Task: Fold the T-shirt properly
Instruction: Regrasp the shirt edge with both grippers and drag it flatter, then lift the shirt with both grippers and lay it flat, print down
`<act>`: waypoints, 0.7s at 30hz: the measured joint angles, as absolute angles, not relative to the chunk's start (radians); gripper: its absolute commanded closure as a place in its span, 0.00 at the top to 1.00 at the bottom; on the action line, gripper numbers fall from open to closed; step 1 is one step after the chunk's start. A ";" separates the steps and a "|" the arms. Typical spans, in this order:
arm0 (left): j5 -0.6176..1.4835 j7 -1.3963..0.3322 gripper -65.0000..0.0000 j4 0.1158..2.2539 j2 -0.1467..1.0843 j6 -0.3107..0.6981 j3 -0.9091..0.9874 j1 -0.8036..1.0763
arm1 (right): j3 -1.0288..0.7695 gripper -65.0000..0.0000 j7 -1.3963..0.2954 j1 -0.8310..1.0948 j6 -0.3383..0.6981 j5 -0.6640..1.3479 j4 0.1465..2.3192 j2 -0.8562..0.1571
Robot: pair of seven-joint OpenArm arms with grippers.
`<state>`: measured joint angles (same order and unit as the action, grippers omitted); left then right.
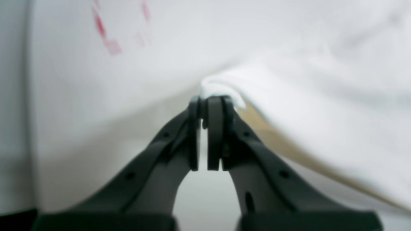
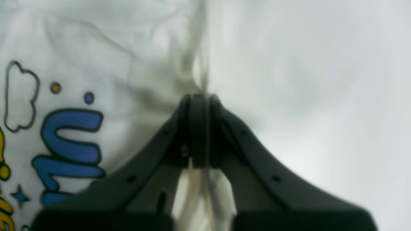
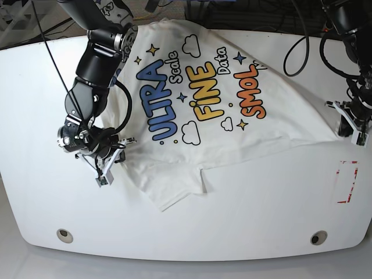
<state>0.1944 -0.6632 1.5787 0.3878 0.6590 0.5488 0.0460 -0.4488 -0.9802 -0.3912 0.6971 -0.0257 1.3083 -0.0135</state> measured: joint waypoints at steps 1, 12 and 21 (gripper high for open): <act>0.176 -0.662 0.00 1.580 0.389 0.660 0.548 0.027 | -0.447 0.00 -0.979 -0.405 0.697 -0.025 1.309 -0.015; 0.056 -0.671 0.00 1.592 0.387 0.667 0.496 -0.237 | -0.315 0.00 -1.086 -0.649 0.701 -0.019 1.311 -0.120; 0.045 -0.761 0.00 1.625 0.427 0.676 0.483 -0.524 | -0.315 0.00 -1.208 -0.951 0.700 -0.002 1.315 -0.171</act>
